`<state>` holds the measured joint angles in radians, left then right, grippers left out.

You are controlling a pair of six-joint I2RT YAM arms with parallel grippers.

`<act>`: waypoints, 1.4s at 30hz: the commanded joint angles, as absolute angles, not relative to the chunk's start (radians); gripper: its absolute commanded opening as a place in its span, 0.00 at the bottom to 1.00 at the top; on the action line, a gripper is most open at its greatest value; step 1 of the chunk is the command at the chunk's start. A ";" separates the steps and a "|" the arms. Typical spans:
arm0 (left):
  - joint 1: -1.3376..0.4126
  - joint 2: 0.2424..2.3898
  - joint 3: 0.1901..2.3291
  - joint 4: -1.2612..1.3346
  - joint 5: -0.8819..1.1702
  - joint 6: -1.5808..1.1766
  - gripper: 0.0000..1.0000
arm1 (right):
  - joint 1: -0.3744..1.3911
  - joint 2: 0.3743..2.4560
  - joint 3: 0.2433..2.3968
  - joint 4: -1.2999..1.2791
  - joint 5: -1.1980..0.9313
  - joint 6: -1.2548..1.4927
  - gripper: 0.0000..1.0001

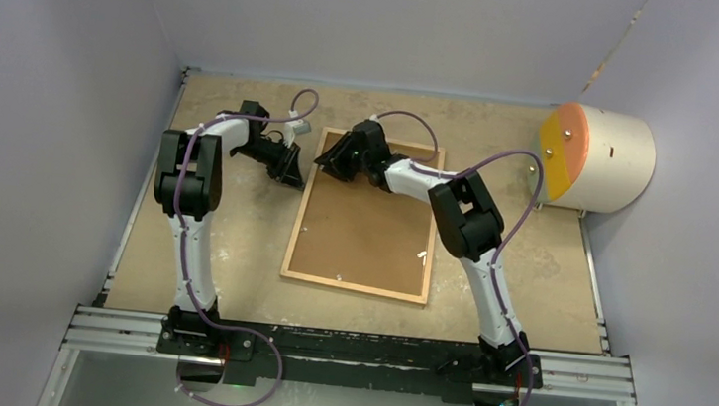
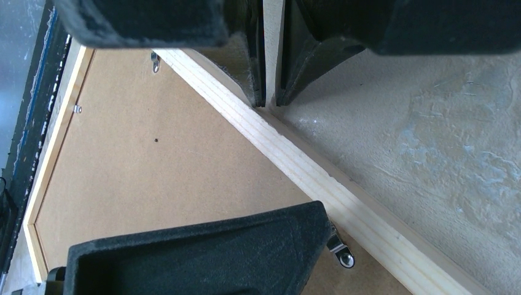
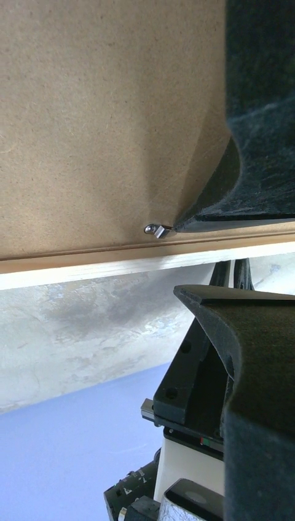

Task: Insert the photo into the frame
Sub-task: Install the photo frame at the center of the board.

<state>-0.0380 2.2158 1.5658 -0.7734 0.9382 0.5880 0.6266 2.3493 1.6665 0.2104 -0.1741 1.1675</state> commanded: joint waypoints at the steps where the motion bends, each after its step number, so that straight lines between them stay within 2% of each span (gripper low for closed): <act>1: -0.060 2.210 1.536 -0.787 0.900 0.621 0.16 | 0.607 2.337 1.670 0.124 -0.138 1.111 0.40; 7: -0.061 2.210 1.537 -0.787 0.898 0.620 0.16 | 0.607 2.393 1.728 0.137 -0.171 1.114 0.40; 21: -0.069 2.212 1.534 -0.778 0.899 0.619 0.16 | 0.632 2.416 1.718 0.190 -0.250 1.213 0.39; 34: -0.077 2.203 1.517 -0.771 0.896 0.623 0.16 | 0.686 2.324 1.593 0.255 0.013 1.355 0.37; 42: -0.078 2.204 1.512 -0.767 0.899 0.623 0.16 | 0.694 2.340 1.607 0.281 0.049 1.391 0.37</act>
<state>-0.0414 2.2032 1.5463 -0.7513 0.9340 0.5888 0.6769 2.3428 1.6135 0.2939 -0.0166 1.3605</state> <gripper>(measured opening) 0.157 0.371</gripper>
